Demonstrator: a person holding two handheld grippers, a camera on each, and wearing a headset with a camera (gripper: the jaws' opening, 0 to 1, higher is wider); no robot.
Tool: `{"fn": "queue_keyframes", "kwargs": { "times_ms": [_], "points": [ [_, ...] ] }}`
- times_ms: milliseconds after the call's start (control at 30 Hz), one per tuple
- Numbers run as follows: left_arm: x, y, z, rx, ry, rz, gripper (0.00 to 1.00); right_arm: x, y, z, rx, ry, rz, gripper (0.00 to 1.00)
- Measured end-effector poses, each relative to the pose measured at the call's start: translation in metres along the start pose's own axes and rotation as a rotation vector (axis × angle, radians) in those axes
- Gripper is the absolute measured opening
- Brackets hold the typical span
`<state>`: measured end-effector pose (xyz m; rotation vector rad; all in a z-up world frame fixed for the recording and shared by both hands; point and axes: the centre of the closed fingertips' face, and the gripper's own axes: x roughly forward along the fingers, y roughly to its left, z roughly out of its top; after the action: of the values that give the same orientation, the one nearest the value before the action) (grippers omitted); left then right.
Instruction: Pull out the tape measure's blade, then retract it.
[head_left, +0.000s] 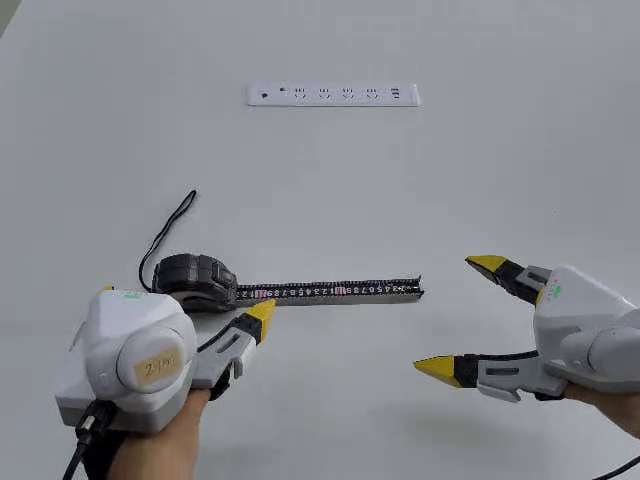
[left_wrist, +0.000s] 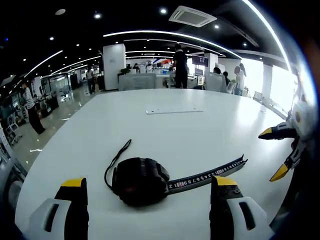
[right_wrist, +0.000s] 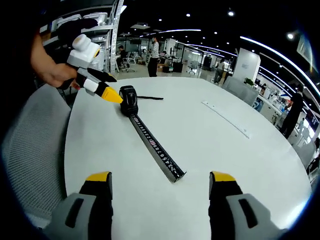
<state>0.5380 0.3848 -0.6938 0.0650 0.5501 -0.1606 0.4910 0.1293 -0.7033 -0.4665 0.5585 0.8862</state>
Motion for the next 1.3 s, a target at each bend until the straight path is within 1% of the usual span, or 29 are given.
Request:
{"fn": "queue_keyframes", "kwargs": {
  "times_ms": [33, 100, 133, 167, 233, 300, 367, 400, 433, 467, 533, 600, 700, 800, 900, 967, 1067, 1133, 1200, 1267, 1300],
  "points": [
    [0.002, 0.0, -0.001, -0.007, 0.005, 0.002, 1.0, 0.002, 0.001, 0.0, -0.018, -0.001, 0.033, 0.78],
    [0.004, 0.001, -0.003, -0.011, 0.008, 0.012, 1.0, 0.005, -0.001, -0.002, -0.029, 0.004, 0.062, 0.74],
    [0.006, 0.002, -0.004, -0.018, 0.014, 0.017, 0.99, 0.007, -0.001, -0.004, -0.041, 0.01, 0.088, 0.73],
    [0.007, 0.002, -0.005, -0.019, 0.017, 0.02, 0.99, 0.009, -0.003, -0.004, -0.057, 0.008, 0.093, 0.73],
    [0.01, 0.004, -0.007, -0.018, 0.021, 0.03, 0.98, 0.013, -0.004, -0.007, -0.081, 0.012, 0.126, 0.7],
    [0.014, 0.005, -0.009, -0.017, 0.029, 0.038, 0.97, 0.016, -0.006, -0.007, -0.08, 0.01, 0.153, 0.68],
    [0.016, 0.007, -0.011, -0.02, 0.037, 0.047, 0.96, 0.019, -0.008, -0.007, -0.085, 0.009, 0.167, 0.66],
    [0.018, 0.009, -0.012, -0.024, 0.043, 0.052, 0.96, 0.021, -0.008, -0.006, -0.098, 0.002, 0.185, 0.65],
    [0.019, 0.01, -0.013, -0.028, 0.048, 0.054, 0.95, 0.022, -0.009, -0.006, -0.099, 0.001, 0.187, 0.61],
    [0.021, 0.011, -0.014, -0.029, 0.051, 0.06, 0.95, 0.025, -0.011, -0.006, -0.11, -0.001, 0.202, 0.6],
    [0.022, 0.013, -0.015, -0.03, 0.056, 0.064, 0.95, 0.028, -0.014, -0.006, -0.118, 0.006, 0.215, 0.59],
    [0.024, 0.014, -0.016, -0.029, 0.058, 0.069, 0.94, 0.029, -0.014, -0.007, -0.144, 0.016, 0.231, 0.55],
    [0.026, 0.016, -0.017, -0.041, 0.065, 0.077, 0.92, 0.034, -0.015, -0.009, -0.159, 0.026, 0.26, 0.5],
    [0.028, 0.017, -0.017, -0.047, 0.069, 0.081, 0.9, 0.038, -0.018, -0.011, -0.171, 0.039, 0.27, 0.44],
    [0.031, 0.019, -0.019, -0.05, 0.082, 0.089, 0.88, 0.043, -0.02, -0.014, -0.178, 0.049, 0.281, 0.4],
    [0.032, 0.02, -0.02, -0.061, 0.086, 0.096, 0.88, 0.047, -0.022, -0.016, -0.188, 0.06, 0.289, 0.35],
    [0.035, 0.021, -0.02, -0.069, 0.093, 0.1, 0.87, 0.051, -0.022, -0.021, -0.193, 0.077, 0.313, 0.32],
    [0.036, 0.021, -0.019, -0.069, 0.092, 0.102, 0.86, 0.053, -0.022, -0.023, -0.198, 0.088, 0.328, 0.28],
    [0.038, 0.021, -0.02, -0.071, 0.098, 0.102, 0.84, 0.055, -0.023, -0.025, -0.207, 0.1, 0.334, 0.25],
    [0.039, 0.022, -0.02, -0.076, 0.1, 0.106, 0.82, 0.057, -0.024, -0.027, -0.211, 0.107, 0.336, 0.17],
    [0.04, 0.023, -0.021, -0.083, 0.104, 0.109, 0.82, 0.057, -0.024, -0.029, -0.217, 0.116, 0.337, 0.16]
  ]
}}
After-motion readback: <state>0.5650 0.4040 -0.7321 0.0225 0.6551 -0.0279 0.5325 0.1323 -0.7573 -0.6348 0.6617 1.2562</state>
